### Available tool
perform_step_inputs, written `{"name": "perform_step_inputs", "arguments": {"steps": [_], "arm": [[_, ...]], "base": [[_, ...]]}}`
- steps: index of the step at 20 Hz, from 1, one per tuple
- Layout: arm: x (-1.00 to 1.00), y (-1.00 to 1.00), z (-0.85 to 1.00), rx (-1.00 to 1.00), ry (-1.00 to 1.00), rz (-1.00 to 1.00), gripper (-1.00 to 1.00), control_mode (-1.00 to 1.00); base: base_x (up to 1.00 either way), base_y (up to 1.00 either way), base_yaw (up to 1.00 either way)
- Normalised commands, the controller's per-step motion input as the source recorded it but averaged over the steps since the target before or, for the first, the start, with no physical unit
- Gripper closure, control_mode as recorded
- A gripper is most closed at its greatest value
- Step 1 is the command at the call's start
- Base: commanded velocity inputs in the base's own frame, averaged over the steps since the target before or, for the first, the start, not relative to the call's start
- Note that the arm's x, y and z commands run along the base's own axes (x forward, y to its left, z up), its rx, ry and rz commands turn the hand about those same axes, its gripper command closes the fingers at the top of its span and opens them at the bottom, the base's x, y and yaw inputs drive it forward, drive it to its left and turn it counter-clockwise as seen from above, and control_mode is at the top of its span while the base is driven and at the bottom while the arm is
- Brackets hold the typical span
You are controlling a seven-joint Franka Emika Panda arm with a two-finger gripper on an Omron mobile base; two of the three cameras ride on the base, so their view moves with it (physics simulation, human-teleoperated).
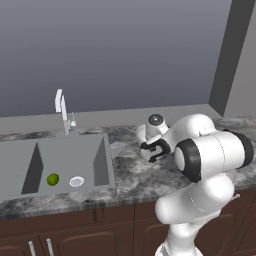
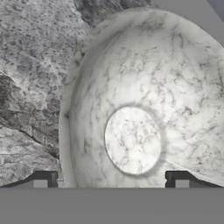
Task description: Clear the mugs and bowl far away from the sink.
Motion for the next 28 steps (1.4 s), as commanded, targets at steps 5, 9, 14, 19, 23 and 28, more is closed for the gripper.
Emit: {"name": "perform_step_inputs", "arguments": {"steps": [5, 9, 14, 19, 23, 28], "arm": [[0.02, -0.15, -0.2, 0.0, 0.01, 0.0, 1.0, -1.0], [-0.08, -0.19, -0.06, 0.0, 0.0, 0.0, 1.0, -1.0], [-0.32, 0.05, 0.39, 0.0, 0.0, 0.0, 1.0, -1.0], [-0.59, 0.2, 0.88, 0.0, 0.0, 0.02, 1.0, -1.0], [-0.73, 0.23, 1.0, 0.01, 0.0, 0.05, 1.0, -1.0], [-0.82, 0.2, 1.0, 0.03, 0.01, 0.04, 1.0, -1.0]], "base": [[0.0, 0.0, 0.0], [0.0, 0.0, 0.0], [0.0, 0.0, 0.0], [0.0, 0.0, 0.0], [0.0, 0.0, 0.0], [0.0, 0.0, 0.0]]}}
